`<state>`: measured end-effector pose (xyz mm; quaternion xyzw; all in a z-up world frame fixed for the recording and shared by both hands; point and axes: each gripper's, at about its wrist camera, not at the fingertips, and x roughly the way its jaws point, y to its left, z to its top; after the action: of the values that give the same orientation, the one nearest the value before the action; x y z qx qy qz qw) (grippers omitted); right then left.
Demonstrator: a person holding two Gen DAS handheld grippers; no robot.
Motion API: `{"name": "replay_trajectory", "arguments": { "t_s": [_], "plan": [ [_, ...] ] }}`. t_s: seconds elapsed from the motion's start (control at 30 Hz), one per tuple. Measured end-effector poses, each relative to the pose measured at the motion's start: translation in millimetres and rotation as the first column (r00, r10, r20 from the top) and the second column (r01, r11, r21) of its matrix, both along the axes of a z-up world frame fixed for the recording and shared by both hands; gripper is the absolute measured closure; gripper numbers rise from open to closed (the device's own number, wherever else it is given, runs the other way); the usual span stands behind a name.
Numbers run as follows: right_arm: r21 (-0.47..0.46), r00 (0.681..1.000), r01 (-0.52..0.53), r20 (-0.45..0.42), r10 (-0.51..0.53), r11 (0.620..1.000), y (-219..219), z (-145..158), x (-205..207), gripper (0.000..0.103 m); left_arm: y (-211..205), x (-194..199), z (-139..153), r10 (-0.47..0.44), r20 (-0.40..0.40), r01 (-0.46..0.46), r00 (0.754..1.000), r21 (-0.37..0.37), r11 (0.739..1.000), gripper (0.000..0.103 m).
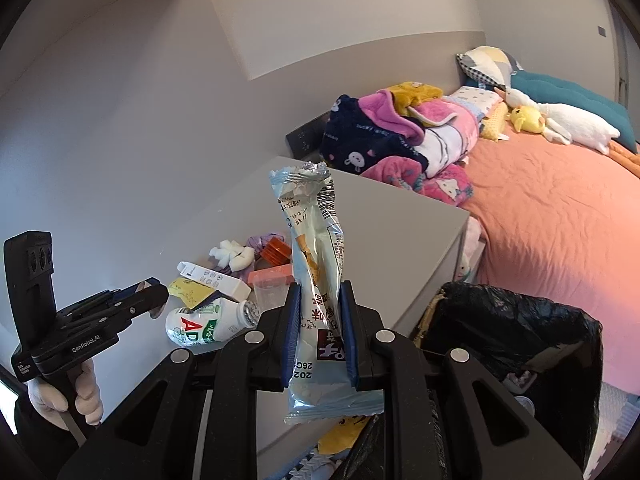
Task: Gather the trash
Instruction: 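Carry the wrapper and small cup over the black bag and release both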
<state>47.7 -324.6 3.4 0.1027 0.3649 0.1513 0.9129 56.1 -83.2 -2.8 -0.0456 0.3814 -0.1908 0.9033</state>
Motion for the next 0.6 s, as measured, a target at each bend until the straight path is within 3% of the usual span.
{"name": "replay_trajectory", "arguments": {
  "t_s": [0.3, 0.6],
  "plan": [
    [0.001, 0.996, 0.092, 0.015, -0.092, 0.996, -35, 5, -25, 0.082, -46, 3, 4, -0.117, 0.011, 0.117, 0.993, -0.006, 0.993, 0.074],
    [-0.005, 0.980, 0.197, 0.033, -0.197, 0.980, -78, 12, -52, 0.082, -96, 6, 10, -0.244, 0.027, 0.244, 0.969, -0.017, 0.970, 0.074]
  ]
}}
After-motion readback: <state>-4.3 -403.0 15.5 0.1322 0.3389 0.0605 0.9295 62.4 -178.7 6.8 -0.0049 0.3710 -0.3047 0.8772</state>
